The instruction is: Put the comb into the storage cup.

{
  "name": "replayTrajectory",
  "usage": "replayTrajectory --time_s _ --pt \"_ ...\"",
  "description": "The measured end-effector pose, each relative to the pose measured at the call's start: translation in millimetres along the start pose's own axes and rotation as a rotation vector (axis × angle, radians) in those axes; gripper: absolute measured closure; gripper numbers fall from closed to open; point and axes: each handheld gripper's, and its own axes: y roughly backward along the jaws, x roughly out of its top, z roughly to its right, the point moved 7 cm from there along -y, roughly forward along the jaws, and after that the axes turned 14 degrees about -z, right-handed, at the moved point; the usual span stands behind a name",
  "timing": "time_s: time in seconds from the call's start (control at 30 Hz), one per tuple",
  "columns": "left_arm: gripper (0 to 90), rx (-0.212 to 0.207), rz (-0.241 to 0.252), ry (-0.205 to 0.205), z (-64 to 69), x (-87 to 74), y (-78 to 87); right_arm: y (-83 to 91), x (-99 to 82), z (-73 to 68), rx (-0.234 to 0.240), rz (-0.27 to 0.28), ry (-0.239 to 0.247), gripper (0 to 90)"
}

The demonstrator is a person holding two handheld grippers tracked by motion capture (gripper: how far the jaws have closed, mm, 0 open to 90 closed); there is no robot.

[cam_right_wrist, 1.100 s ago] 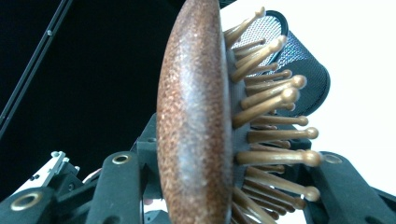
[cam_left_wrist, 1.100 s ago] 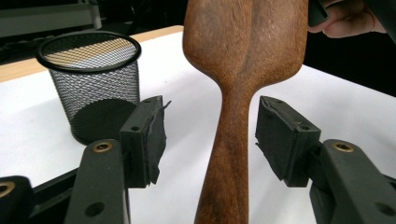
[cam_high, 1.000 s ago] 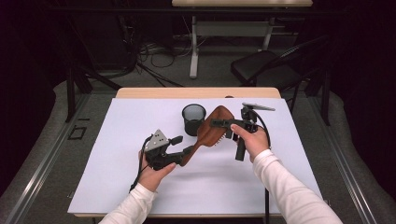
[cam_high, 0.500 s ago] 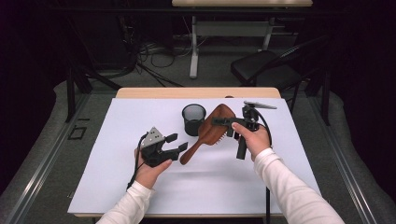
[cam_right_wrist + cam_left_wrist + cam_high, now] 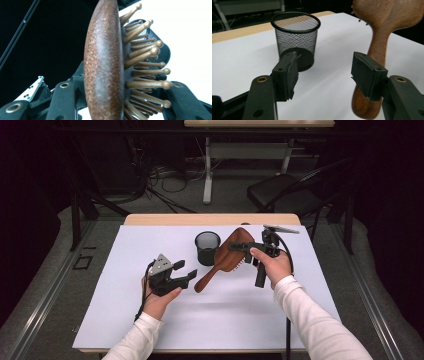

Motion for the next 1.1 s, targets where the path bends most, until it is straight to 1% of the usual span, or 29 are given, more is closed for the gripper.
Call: replayTrajectory --time_s 0.1,0.2,0.27,0.33,0.47,0.63,0.8,0.9,1.1 --pt "37.1 0.022 0.009 0.015 -5.6 -0.1 1.6 1.2 1.4 -0.8 -0.004 0.003 0.001 48.7" --pt "36.4 0.038 0.002 0.009 -10.4 -0.9 2.6 2.0 2.6 -1.7 -0.005 0.005 0.004 48.7" --pt "35.5 0.041 0.003 0.018 -13.1 -1.4 2.6 2.5 3.1 -1.9 -0.007 0.005 0.005 48.6" --pt "34.3 0.065 0.005 0.017 -16.5 -1.8 2.6 2.8 3.8 -2.6 -0.008 0.006 0.005 48.7" --pt "33.4 0.083 -0.002 0.024 -21.3 -3.1 2.9 3.6 5.3 -3.7 -0.009 0.01 0.009 48.6" --pt "33.5 0.091 -0.017 0.032 -24.9 -5.1 2.8 4.3 6.5 -4.7 -0.01 0.01 0.009 48.6" --pt "32.9 0.108 -0.023 0.022 -26.2 -5.9 1.8 4.4 7.1 -4.5 -0.013 0.015 0.01 48.6" --pt "32.5 0.104 -0.021 0.017 -26.1 -5.6 1.9 5.0 7.9 -4.7 -0.015 0.018 0.015 48.6" --pt "25.1 0.092 -0.04 0.026 -26.6 -7.4 -0.3 6.2 10.1 -6.1 -0.019 0.025 0.018 48.6"
